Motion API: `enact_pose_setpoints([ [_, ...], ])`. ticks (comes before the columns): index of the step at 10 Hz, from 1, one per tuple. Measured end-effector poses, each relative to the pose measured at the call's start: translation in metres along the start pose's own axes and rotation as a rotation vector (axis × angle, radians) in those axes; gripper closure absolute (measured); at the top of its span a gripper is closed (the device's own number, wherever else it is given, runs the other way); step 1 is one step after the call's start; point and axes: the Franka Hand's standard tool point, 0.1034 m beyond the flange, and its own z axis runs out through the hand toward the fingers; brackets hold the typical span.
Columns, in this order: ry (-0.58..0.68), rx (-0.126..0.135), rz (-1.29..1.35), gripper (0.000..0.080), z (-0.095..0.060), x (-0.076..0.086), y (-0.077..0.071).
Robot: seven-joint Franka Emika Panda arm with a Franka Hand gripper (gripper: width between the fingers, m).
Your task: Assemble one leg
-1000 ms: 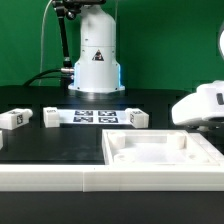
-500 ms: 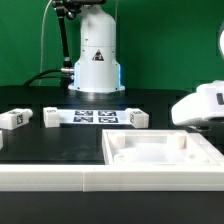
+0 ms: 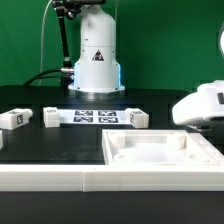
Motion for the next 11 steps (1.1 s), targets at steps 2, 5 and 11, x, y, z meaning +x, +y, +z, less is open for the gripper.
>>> enact_pose_setpoints([
  [2,0.007,0.001,-0.006,0.0506,-0.003,-0.001,-0.003],
  [5,0.009,0.0,-0.015,0.021,0.002,-0.002,-0.008],
  [11,0.003,-0.005,-0.046,0.0151,0.02,-0.009,-0.013],
])
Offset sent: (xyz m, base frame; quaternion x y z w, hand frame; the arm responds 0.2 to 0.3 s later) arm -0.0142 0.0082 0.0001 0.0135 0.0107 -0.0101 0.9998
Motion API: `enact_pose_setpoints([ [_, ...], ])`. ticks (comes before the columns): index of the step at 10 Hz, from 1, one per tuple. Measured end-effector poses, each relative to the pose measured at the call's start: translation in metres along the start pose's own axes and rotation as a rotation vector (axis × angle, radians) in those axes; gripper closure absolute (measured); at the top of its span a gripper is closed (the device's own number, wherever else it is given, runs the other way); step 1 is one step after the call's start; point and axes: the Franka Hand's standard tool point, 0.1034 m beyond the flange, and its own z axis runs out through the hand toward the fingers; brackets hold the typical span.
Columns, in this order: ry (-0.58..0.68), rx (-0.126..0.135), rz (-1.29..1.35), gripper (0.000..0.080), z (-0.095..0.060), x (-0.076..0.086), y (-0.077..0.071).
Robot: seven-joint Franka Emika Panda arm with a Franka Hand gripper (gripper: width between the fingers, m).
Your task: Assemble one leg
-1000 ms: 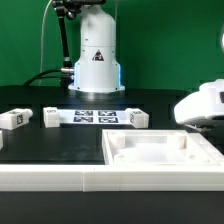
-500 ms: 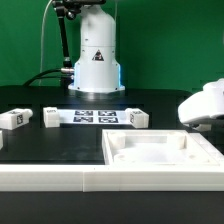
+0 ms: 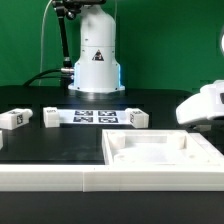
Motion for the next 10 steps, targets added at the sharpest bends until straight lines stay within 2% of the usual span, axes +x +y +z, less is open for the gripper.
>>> enact_pose_setpoints([
  [3,-0.003,-0.001,-0.004,0.0151,0.0013,-0.0009,0.0001],
  [5,-0.003,-0.001,-0.004,0.0394,0.0013,-0.0009,0.0002],
  [6,-0.003,-0.001,-0.004,0.0394,0.0013,-0.0009,0.0002],
  [7,-0.003,-0.001,-0.004,0.0508,0.0012,-0.0008,0.0002],
  [10,-0.003,-0.001,-0.004,0.0508,0.0012,-0.0008,0.0003],
])
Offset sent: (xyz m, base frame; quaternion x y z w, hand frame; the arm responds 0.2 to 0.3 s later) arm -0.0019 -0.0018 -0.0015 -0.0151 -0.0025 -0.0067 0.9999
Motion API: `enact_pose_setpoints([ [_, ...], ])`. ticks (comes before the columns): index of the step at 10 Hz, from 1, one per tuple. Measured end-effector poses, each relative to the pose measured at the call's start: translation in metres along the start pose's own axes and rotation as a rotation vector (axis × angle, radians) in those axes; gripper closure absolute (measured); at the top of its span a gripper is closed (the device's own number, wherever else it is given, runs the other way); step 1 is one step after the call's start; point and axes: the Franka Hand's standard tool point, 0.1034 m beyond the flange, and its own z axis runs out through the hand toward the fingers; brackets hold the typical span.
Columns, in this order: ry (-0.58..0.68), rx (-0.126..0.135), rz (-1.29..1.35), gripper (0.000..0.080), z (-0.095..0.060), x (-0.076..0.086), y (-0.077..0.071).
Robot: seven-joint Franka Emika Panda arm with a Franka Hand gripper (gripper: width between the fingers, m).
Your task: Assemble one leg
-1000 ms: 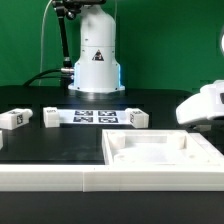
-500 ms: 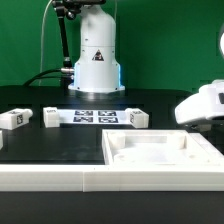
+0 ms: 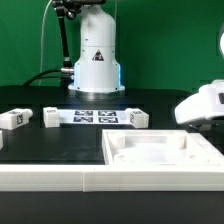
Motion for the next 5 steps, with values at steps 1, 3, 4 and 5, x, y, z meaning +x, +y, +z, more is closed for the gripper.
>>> enact_pose_setpoints([
  [1,0.0,0.0,0.0,0.0508,0.0,0.0,0.0],
  [3,0.021,0.009,-0.014,0.0508,-0.013,-0.004,0.009],
  [4,0.047,0.019,-0.017,0.0508,-0.029,-0.013,0.018],
  [5,0.07,0.026,-0.013,0.0508,-0.042,-0.024,0.028],
])
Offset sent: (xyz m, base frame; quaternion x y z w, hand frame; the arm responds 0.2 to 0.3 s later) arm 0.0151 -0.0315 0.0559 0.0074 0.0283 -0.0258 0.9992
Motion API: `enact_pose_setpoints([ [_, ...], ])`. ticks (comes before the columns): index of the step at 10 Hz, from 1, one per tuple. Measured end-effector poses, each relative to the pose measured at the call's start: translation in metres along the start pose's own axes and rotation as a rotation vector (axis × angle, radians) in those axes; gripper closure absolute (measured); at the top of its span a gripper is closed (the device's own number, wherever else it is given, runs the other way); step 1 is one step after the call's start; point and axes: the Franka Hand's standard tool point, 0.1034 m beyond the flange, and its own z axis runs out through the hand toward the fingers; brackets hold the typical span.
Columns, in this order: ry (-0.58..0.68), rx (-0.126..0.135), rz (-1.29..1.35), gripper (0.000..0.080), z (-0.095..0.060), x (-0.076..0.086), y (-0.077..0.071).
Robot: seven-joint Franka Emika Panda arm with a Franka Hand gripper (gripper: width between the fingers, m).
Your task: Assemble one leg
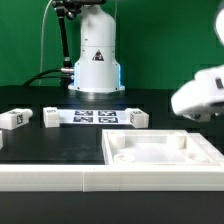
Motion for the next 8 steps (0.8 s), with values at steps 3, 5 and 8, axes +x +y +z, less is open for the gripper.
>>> enact_pose_setpoints([
  [3,0.062,0.001,0.014,0.0508,-0.019,-0.034,0.016],
  [5,0.207,0.015,0.015,0.0508,-0.025,-0.021,0.013],
  [8,0.422,0.034,0.003,0.0508,-0.038,-0.009,0.018],
])
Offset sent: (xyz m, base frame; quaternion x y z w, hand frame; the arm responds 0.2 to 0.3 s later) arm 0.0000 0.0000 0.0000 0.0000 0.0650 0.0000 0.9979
